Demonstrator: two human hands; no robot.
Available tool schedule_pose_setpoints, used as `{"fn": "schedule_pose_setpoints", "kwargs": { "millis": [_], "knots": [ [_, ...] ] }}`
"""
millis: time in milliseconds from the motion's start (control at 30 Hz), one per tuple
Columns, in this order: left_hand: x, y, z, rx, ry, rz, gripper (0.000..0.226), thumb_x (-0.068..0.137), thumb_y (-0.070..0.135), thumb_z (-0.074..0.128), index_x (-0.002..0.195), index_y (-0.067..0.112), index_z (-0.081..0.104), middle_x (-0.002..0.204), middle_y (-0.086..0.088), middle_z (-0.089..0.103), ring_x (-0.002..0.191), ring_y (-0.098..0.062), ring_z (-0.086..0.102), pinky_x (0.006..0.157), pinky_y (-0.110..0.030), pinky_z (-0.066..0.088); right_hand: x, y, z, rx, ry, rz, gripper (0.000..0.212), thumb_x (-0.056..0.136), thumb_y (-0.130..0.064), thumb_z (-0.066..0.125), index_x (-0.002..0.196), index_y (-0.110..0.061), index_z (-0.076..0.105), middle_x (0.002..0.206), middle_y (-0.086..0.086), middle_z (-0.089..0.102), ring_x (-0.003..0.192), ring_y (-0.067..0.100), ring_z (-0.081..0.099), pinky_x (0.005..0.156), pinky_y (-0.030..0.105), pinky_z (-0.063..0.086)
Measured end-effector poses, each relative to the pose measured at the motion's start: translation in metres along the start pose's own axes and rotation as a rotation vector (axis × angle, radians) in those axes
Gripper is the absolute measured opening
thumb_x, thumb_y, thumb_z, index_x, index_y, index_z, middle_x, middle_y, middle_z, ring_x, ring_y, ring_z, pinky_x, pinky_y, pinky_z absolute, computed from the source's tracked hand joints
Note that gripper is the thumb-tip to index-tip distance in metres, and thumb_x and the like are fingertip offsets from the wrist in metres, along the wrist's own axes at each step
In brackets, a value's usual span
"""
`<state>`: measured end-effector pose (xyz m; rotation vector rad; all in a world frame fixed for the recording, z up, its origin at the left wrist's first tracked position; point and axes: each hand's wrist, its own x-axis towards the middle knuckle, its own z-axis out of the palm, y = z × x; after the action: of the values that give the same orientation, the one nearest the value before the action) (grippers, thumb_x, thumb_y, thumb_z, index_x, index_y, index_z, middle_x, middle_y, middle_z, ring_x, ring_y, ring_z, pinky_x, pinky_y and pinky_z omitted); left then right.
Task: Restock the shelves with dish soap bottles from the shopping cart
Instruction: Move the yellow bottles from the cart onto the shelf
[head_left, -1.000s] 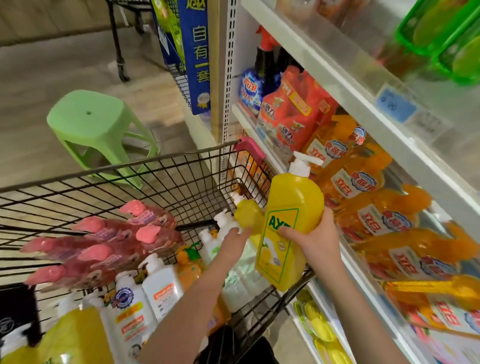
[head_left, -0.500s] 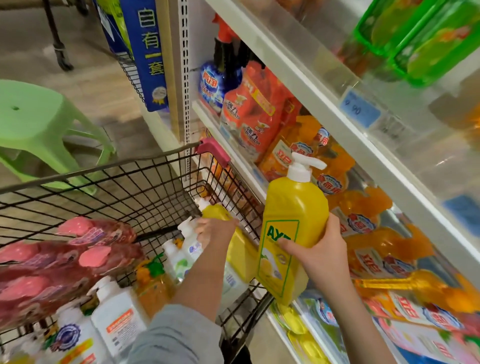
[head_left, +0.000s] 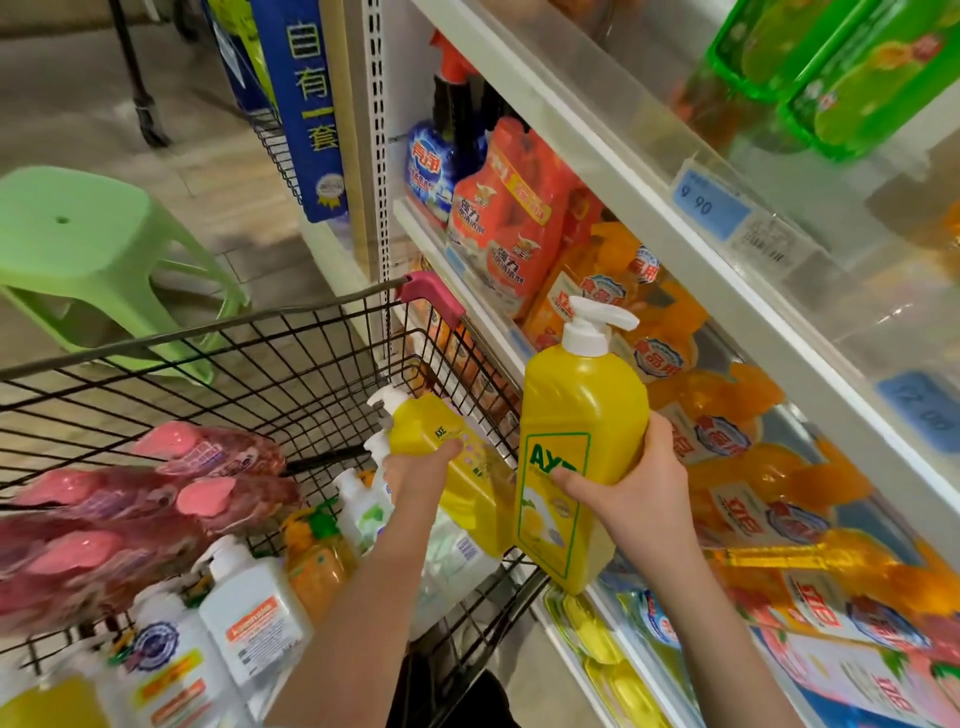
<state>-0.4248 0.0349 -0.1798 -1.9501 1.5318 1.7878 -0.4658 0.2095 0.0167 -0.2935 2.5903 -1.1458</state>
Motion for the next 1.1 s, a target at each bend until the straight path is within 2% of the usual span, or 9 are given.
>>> {"fn": "schedule_pose_setpoints", "kwargs": {
  "millis": [100,233,300,400,500,633,800,1000,1100],
  "knots": [
    [-0.019,0.001,-0.018,-0.025,0.054,0.086,0.09,0.061,0.043,0.085,0.125,-0.001,0.038,0.114,-0.013,0.056,0.101,-0.032,0.059,0.073,-0.037,0.049,-0.002,-0.001,-0.002,-0.006,-0.014,-0.013,0.087,0.063,-0.027,0.087,0.131,-0.017,0.035,0.111,-0.009,0.044,0.099,0.011,0.046,0.078,0.028,0.038],
    [-0.053,0.012,-0.057,0.049,0.102,0.355,0.072,0.06,0.04,0.086,0.11,0.016,0.04,0.104,-0.004,0.056,0.095,-0.027,0.06,0.073,-0.038,0.051,-0.005,0.0,-0.004,-0.003,-0.015,-0.017,0.089,0.061,-0.027,0.088,0.132,-0.017,0.035,0.111,-0.007,0.046,0.1,0.014,0.048,0.08,0.03,0.041],
    [-0.073,0.015,-0.076,0.143,0.115,0.512,0.075,0.057,0.041,0.086,0.112,0.021,0.04,0.108,-0.002,0.054,0.098,-0.024,0.057,0.078,-0.04,0.052,-0.008,0.0,-0.006,0.005,-0.02,-0.029,0.088,0.061,-0.026,0.088,0.131,-0.016,0.035,0.11,-0.006,0.047,0.099,0.015,0.048,0.08,0.031,0.042],
    [-0.106,0.015,-0.1,0.316,0.174,0.719,0.094,0.056,0.042,0.087,0.132,0.015,0.039,0.122,-0.003,0.048,0.116,-0.023,0.044,0.092,-0.037,0.042,-0.016,-0.001,-0.009,0.022,-0.037,-0.052,0.087,0.062,-0.025,0.088,0.131,-0.015,0.035,0.109,-0.005,0.048,0.098,0.016,0.049,0.079,0.031,0.042],
    [-0.143,0.008,-0.12,0.396,0.247,0.856,0.096,0.058,0.039,0.087,0.135,0.008,0.039,0.124,-0.009,0.046,0.119,-0.027,0.038,0.098,-0.037,0.034,-0.027,0.001,-0.014,0.045,-0.054,-0.084,0.087,0.062,-0.025,0.087,0.132,-0.018,0.034,0.11,-0.005,0.048,0.098,0.016,0.048,0.077,0.031,0.041],
    [-0.184,-0.009,-0.143,0.431,0.318,0.933,0.094,0.056,0.029,0.089,0.133,0.006,0.04,0.122,-0.011,0.046,0.116,-0.028,0.039,0.094,-0.038,0.035,-0.048,0.006,-0.023,0.142,-0.085,-0.139,0.088,0.062,-0.02,0.087,0.132,-0.022,0.034,0.111,-0.008,0.048,0.098,0.013,0.049,0.076,0.027,0.039],
    [-0.226,-0.038,-0.154,0.347,0.373,0.96,0.095,0.054,0.026,0.09,0.132,0.01,0.039,0.12,-0.007,0.045,0.114,-0.027,0.041,0.089,-0.037,0.038,-0.081,0.019,-0.041,0.182,-0.115,-0.189,0.087,0.063,-0.019,0.087,0.131,-0.022,0.033,0.111,-0.009,0.044,0.1,0.011,0.045,0.079,0.026,0.036],
    [-0.267,-0.062,-0.16,0.31,0.321,1.078,0.096,0.05,0.024,0.092,0.131,0.013,0.041,0.115,0.004,0.042,0.114,-0.024,0.044,0.09,-0.038,0.04,-0.138,0.051,-0.065,0.209,-0.029,-0.153,0.084,0.062,-0.018,0.087,0.123,-0.029,0.032,0.109,-0.01,0.043,0.1,0.012,0.045,0.079,0.028,0.037],
    [-0.286,-0.07,-0.163,0.306,0.224,1.145,0.093,0.045,0.029,0.092,0.123,0.024,0.043,0.117,0.0,0.051,0.11,-0.025,0.05,0.09,-0.047,0.045,-0.174,0.075,-0.073,0.19,0.065,-0.077,0.089,0.062,-0.019,0.087,0.132,-0.024,0.033,0.111,-0.008,0.044,0.101,0.014,0.046,0.078,0.026,0.035]
  ]
}}
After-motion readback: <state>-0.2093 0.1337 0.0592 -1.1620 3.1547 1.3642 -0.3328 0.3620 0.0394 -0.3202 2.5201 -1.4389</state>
